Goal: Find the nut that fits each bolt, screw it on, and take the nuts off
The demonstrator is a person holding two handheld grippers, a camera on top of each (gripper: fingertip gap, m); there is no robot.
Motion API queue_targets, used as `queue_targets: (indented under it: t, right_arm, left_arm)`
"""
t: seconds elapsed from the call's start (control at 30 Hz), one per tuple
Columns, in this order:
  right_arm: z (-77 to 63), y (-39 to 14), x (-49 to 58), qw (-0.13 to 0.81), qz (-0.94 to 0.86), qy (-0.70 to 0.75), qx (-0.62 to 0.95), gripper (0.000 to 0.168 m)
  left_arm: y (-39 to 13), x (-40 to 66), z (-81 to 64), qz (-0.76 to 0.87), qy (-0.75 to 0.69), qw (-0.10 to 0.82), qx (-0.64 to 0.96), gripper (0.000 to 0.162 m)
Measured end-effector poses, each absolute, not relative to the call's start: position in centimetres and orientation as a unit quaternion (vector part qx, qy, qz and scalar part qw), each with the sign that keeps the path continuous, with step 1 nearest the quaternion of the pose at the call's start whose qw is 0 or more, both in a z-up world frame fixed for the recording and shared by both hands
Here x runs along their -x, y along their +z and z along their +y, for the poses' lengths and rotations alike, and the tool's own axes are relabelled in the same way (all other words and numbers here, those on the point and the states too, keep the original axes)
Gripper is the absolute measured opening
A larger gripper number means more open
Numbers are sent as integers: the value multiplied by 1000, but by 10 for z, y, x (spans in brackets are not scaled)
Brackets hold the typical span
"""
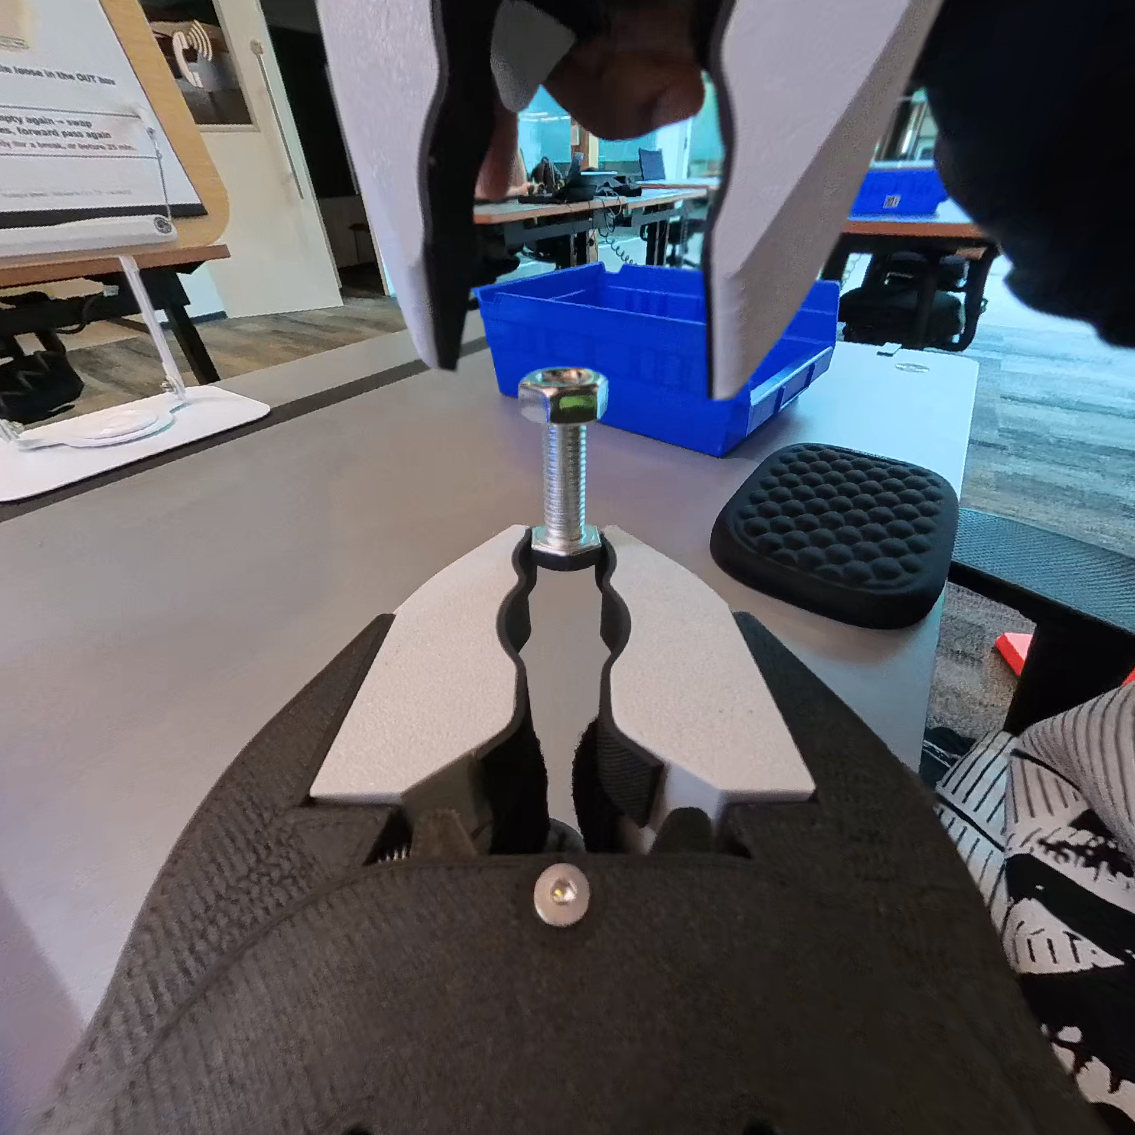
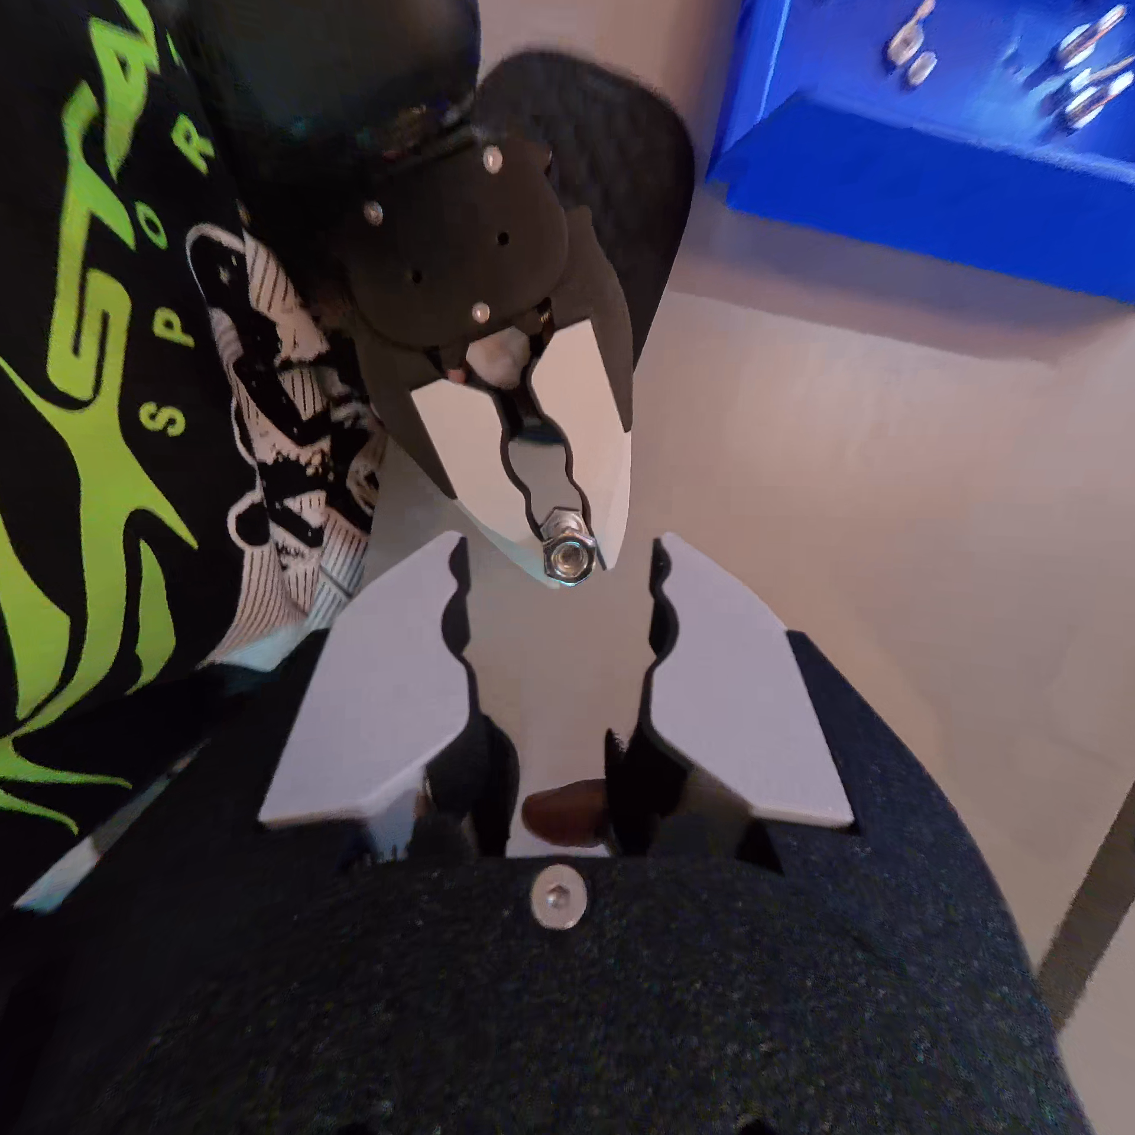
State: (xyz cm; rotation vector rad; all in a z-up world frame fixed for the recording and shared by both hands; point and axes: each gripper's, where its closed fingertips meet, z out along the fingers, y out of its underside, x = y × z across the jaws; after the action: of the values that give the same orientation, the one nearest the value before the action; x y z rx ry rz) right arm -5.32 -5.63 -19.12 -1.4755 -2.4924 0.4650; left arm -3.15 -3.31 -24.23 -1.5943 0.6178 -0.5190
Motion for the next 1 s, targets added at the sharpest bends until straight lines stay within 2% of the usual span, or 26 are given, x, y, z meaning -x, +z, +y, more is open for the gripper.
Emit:
queue_targets:
  t: [0.1,0.17,0.27,0.4,1.0]
  right_arm:
    - [-59,-181,62,186,-799,256,511,78]
    - [-61,-175,68,256,-741,346,516,85]
    - [-57,-178,69,340,-638,445,529,88]
    - [-60,-182,69,402,-552,516,518,86]
    - [-73,-186,54,422,-530,532,507,70]
  left_arm:
    - [-237,33,-35,262,-249,634,684,18]
    - [-235,34,-36,258,-269,634,677,18]
    - [-233,35,-37,256,-285,633,672,18]
    - [-235,34,-36,259,-281,630,676,19]
    - [-238,37,-31,245,-278,626,686,18]
